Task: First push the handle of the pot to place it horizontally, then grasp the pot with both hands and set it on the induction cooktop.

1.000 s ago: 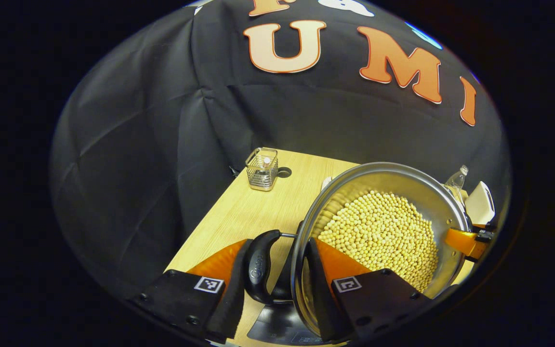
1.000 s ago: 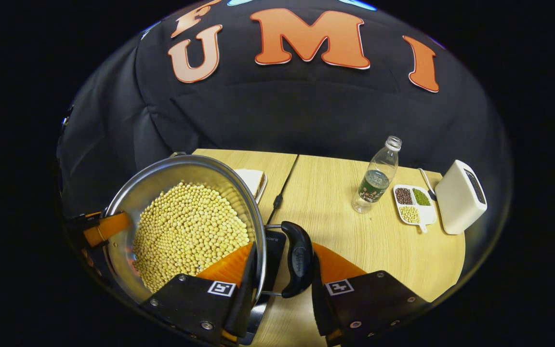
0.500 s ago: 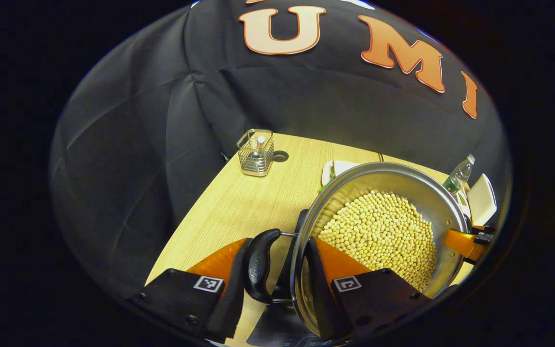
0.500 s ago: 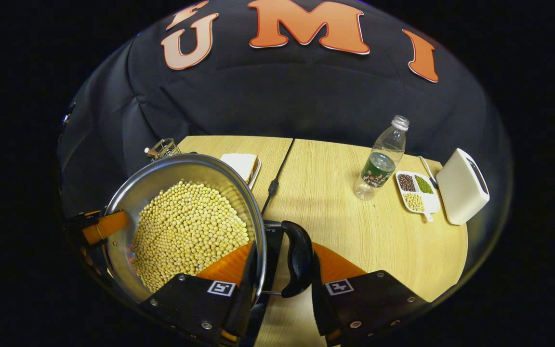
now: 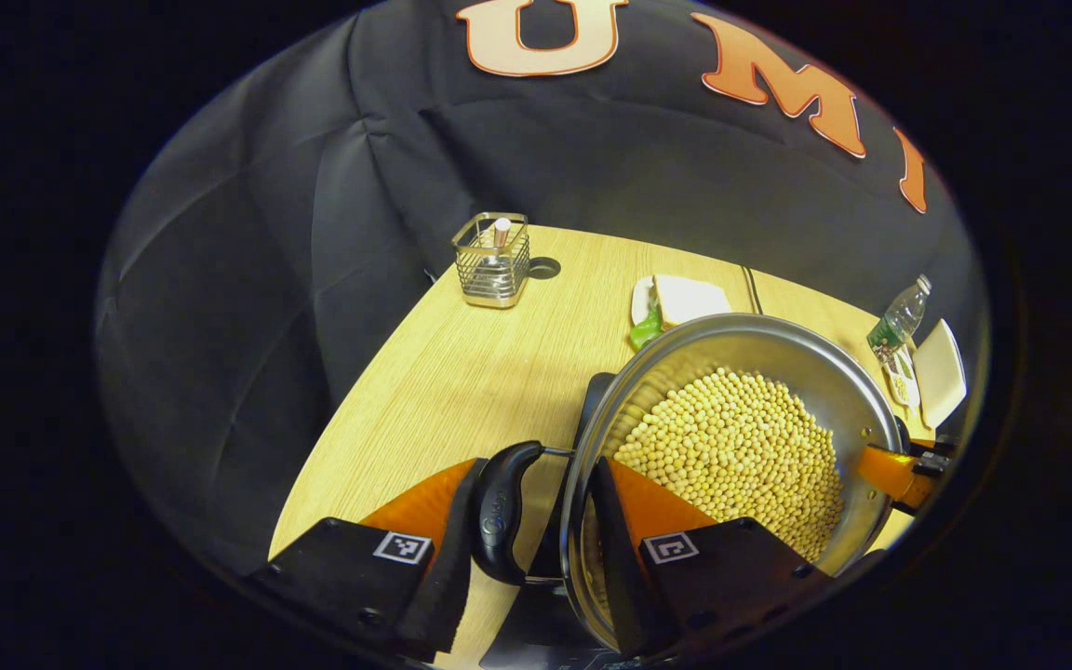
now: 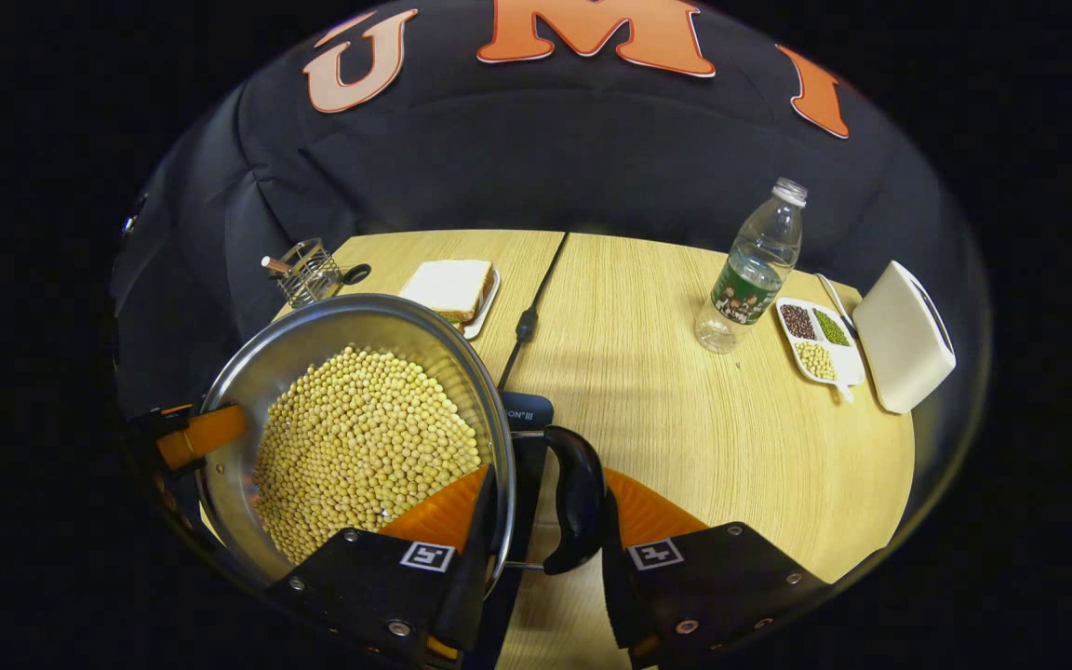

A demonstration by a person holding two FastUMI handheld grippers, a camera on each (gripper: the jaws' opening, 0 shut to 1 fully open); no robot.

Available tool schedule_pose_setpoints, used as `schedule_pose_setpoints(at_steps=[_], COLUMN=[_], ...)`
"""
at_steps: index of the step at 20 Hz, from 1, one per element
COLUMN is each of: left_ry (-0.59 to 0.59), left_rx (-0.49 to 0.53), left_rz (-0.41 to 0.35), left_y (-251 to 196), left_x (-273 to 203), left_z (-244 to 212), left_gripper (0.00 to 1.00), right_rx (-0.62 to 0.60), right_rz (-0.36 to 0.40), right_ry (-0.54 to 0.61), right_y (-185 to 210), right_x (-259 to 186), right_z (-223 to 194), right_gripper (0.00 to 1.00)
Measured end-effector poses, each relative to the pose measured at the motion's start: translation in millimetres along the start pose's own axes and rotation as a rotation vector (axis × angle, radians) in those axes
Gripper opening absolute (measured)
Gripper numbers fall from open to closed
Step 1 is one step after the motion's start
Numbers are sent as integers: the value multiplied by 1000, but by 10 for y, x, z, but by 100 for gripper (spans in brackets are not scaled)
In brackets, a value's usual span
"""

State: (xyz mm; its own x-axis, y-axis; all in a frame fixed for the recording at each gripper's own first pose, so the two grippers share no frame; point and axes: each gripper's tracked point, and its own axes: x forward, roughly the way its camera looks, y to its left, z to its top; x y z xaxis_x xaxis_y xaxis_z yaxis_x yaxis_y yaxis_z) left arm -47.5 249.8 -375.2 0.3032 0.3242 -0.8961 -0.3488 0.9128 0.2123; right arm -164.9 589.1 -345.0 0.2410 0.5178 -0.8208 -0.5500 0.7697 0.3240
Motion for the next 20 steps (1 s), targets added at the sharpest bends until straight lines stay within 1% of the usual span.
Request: schedule_pose_setpoints(at_steps=[1,2,3,5,6,7,10,13,14,15,16,17,18,20], left_ry=[3,2,1,-1,-1,-3,-1,-8,-17,-33,-42,-62,-92,-156], left_rx=[0,-2,-4,-6,-4,2,-7,-28,-37,-49,-60,-71,-82,-95], left_rz=[0,-3,-4,-8,-10,-11,-17,-10,-11,-11,-7,1,9,26], left_y=[1,-5,7,13,7,12,10,32,35,51,69,100,114,123], left_x=[6,-2,2,-2,0,2,0,-55,-105,-128,-182,-238,-301,-486], left_z=[-20,-6,-24,-28,-22,-32,-17,-35,-34,-19,-13,11,70,230], left_gripper=[69,69,68,68,69,68,71,80,80,85,90,94,96,96], right_rx=[1,2,1,3,8,11,-17,-74,-83,-90,-93,-88,-80,-71], right_rz=[0,-3,-2,-1,-3,-7,-25,-40,-32,-10,7,21,28,9], right_ry=[5,0,-2,-5,-4,-5,-15,-60,-75,-91,-104,-127,-157,-240], right_y=[6,1,-6,-21,-30,-39,-46,-112,-136,-142,-175,-227,-304,-571], right_x=[21,27,15,19,39,26,24,-58,-105,-163,-262,-329,-434,-675], right_z=[-22,-17,-19,-22,-15,-24,-11,56,79,96,104,144,195,338], right_gripper=[53,53,49,58,54,55,62,70,72,77,80,84,87,92])
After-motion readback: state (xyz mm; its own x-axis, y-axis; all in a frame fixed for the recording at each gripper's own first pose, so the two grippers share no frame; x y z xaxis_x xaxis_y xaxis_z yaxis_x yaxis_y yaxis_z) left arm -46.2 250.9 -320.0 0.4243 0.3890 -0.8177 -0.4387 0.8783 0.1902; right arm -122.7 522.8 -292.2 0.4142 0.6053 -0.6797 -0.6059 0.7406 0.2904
